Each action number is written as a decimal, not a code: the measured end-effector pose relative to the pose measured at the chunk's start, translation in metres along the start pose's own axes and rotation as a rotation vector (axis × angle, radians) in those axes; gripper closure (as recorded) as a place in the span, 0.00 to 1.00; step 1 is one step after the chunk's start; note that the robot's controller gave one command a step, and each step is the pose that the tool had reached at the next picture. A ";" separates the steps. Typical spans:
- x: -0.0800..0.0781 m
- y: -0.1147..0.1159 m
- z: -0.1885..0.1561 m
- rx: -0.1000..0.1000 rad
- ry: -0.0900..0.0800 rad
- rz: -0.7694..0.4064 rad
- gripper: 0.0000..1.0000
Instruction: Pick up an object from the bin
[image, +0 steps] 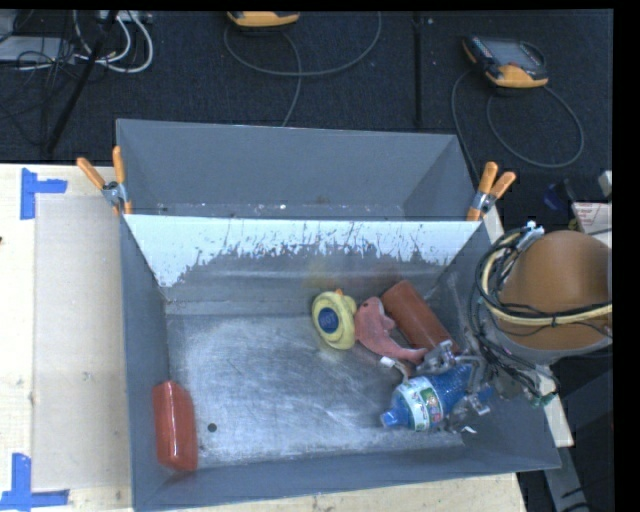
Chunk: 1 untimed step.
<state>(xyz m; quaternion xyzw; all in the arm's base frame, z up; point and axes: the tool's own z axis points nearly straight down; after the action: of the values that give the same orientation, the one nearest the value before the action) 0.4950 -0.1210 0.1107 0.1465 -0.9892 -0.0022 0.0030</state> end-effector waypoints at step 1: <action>0.000 0.000 -0.022 0.001 -0.001 0.001 1.00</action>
Offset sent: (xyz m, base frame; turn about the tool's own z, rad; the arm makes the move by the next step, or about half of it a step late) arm -0.0001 0.0002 0.0842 0.0000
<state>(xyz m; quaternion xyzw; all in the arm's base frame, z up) 0.4950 -0.1213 0.1330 0.1462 -0.9892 -0.0018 0.0026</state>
